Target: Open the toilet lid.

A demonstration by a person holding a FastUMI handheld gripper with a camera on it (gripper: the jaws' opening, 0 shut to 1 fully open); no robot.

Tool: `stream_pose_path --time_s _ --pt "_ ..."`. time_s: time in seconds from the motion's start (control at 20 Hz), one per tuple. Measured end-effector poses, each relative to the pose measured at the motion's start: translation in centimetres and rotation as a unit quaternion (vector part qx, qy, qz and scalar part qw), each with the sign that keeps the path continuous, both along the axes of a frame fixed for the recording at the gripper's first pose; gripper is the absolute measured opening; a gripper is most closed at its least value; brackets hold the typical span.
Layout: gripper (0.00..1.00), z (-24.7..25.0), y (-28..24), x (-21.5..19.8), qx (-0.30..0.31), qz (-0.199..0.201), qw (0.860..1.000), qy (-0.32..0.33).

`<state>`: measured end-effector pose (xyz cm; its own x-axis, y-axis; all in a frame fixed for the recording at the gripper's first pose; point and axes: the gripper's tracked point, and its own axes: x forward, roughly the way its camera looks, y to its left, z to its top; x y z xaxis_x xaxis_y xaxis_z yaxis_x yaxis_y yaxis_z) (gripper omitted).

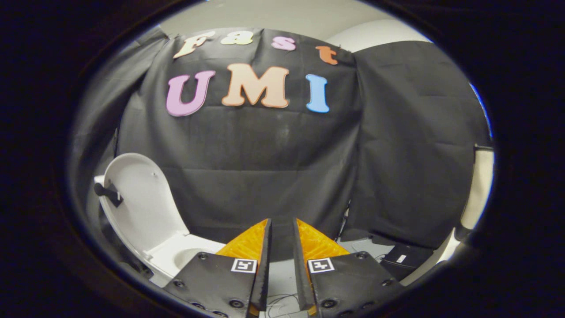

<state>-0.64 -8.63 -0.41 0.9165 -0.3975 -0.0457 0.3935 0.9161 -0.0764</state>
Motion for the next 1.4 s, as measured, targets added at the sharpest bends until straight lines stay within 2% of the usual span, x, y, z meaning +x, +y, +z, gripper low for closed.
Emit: stream_pose_path --time_s 0.2,0.35,0.55,0.8,1.0,1.1,1.25,1.4 --pt "0.31 -0.3 -0.5 -0.2 -0.008 0.002 1.000 0.011" --pt "0.32 -0.2 -0.3 -0.2 0.013 0.000 1.000 0.005" --pt "0.32 -0.5 1.9 0.5 0.026 0.057 0.998 0.003" --pt "0.32 -0.5 2.7 1.3 0.012 0.079 0.997 0.004" --pt "0.32 -0.4 3.2 1.7 0.035 0.093 0.995 -0.012" --pt "0.32 -0.2 3.6 1.9 0.055 0.095 0.994 -0.018" --pt "0.32 0.1 3.7 2.0 0.085 0.077 0.993 -0.033" --pt "0.29 -0.6 4.0 1.8 0.093 0.059 0.994 -0.015"
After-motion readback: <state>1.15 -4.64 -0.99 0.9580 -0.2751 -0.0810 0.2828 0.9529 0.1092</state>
